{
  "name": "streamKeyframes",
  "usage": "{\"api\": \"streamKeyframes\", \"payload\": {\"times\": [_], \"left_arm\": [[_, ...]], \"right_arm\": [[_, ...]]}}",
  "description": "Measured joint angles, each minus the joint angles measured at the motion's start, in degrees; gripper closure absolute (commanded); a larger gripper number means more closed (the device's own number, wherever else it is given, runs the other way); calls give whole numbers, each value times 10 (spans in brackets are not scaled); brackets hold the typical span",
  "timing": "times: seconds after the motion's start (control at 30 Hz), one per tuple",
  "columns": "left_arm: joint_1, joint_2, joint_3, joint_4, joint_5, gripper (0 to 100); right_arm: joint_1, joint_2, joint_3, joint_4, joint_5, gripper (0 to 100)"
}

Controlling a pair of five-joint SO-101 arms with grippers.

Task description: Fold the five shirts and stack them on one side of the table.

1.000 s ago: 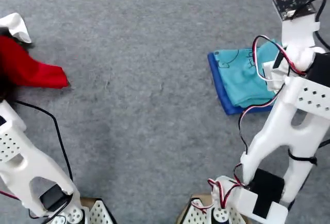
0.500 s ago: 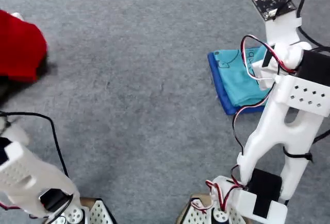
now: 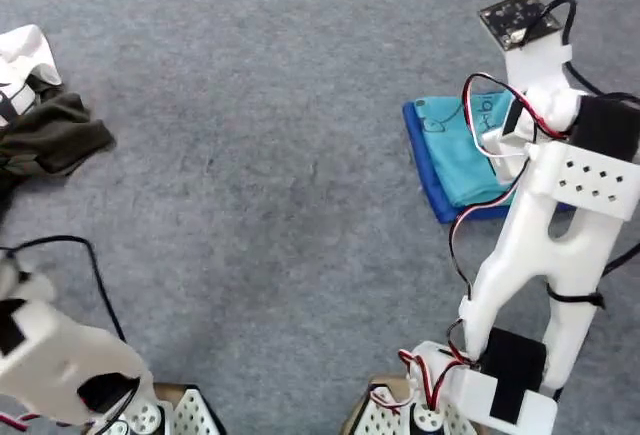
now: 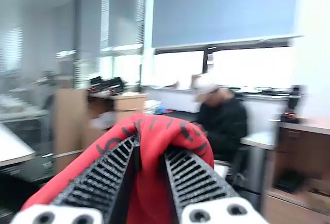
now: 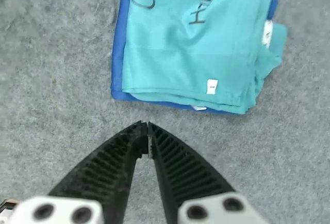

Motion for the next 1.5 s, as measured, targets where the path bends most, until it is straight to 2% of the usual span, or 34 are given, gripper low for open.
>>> {"api": "streamKeyframes", "payload": {"times": [0.13,0.27,0.53,0.7,0.87,1.13,1.27,1.4,1.5], "left_arm": [[77,-50,-4,121,0,977],[179,-63,-2,234,1,976],[338,-71,222,249,1,980],[443,-90,352,249,47,980],[542,-118,495,249,59,980],[540,-145,752,249,41,956],[506,-239,846,249,13,864],[463,-368,965,249,-10,850],[422,-475,1075,249,-23,849]], "right_arm": [[0,-18,4,0,1,993],[0,-77,27,0,36,991],[0,-250,95,0,117,990],[0,-307,148,0,131,990],[-1,-310,184,0,131,990],[-1,-310,187,0,131,969],[-1,-310,187,-4,120,812],[-5,-310,187,-8,110,646],[-28,-310,195,-8,105,627]]}}
